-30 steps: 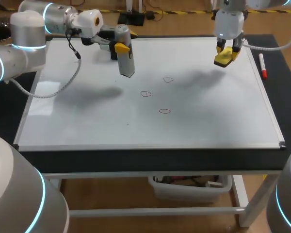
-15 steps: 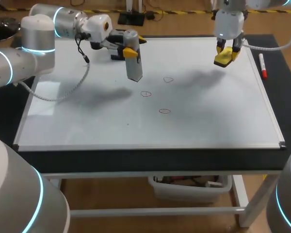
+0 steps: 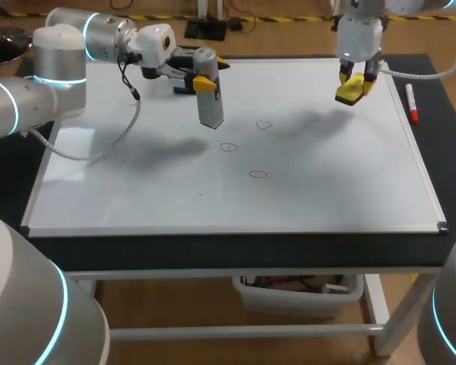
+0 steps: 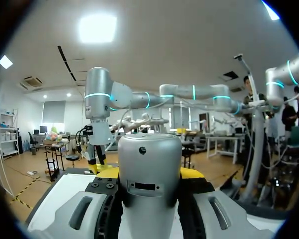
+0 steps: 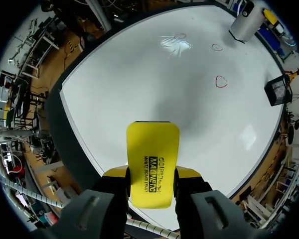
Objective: Pick up the inspection probe, press it on each red-marked spot on the whiteboard one by one, put down the probe, pick up the eraser, and wipe off all the red marks.
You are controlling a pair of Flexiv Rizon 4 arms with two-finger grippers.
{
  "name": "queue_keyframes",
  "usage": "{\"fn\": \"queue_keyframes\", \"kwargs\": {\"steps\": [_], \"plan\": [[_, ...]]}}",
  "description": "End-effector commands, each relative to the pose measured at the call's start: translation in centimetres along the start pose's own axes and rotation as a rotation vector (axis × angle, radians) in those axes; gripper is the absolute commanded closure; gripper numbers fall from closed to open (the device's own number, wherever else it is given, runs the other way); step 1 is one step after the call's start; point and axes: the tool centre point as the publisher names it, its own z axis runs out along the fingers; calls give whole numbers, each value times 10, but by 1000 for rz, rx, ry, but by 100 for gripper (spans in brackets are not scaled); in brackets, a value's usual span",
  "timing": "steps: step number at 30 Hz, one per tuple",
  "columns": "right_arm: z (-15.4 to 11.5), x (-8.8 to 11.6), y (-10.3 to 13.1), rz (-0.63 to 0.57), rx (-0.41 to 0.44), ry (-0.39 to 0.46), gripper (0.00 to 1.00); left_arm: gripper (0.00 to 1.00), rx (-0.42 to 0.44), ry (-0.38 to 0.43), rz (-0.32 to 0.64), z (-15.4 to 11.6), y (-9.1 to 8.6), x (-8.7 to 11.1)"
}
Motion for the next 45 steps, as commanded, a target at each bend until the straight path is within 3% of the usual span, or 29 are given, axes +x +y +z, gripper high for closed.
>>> {"fn": "queue_keyframes", "kwargs": {"steps": [1, 8, 29, 45], "plan": [[-2, 1, 0, -1, 3, 2, 100, 100, -4, -8, -2, 3, 2, 6], [-2, 1, 0, -1, 3, 2, 100, 100, 10, 10, -11, 13, 13, 11], [-2, 1, 0, -1, 3, 2, 100, 100, 29, 63, -39, 33, 50, 2], [-2, 1, 0, -1, 3, 2, 100, 100, 48, 65, -67, 35, 62, -1]]}}
